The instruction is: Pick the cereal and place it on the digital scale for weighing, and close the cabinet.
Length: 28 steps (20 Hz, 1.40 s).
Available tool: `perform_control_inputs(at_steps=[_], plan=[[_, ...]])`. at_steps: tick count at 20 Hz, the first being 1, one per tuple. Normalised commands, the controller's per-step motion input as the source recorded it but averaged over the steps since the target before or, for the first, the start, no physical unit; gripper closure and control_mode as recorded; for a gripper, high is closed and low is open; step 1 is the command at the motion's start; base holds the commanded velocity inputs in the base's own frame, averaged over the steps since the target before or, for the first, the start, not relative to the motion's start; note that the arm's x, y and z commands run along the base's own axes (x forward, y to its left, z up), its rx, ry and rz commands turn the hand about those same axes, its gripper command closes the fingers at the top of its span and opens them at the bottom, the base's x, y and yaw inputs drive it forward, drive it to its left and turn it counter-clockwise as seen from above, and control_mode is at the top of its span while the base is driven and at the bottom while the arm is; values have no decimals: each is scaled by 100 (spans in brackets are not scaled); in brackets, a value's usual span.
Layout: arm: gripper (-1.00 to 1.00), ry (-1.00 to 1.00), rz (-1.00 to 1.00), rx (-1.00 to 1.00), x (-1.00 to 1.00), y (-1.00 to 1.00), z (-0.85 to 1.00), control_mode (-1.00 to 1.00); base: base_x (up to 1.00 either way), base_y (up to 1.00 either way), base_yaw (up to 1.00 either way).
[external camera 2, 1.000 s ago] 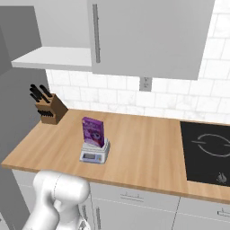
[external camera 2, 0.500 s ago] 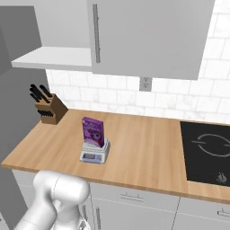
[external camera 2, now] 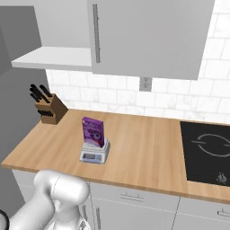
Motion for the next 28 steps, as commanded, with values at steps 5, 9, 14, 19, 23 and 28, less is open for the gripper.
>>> perform_control_inputs(at_steps=[5,9,14,19,23,28], plan=[[-100,15,0,18,58,25,-49,-100,0,0,0],[-100,11,1,11,81,13,-51,-100,0,0,0],[-100,7,0,0,92,0,-21,-100,0,0,0],[-100,7,0,0,100,-4,-20,-100,0,0,0],[-100,7,0,0,100,-7,-19,-100,0,0,0],[-100,16,-1,0,88,-67,-5,-100,0,0,0]])
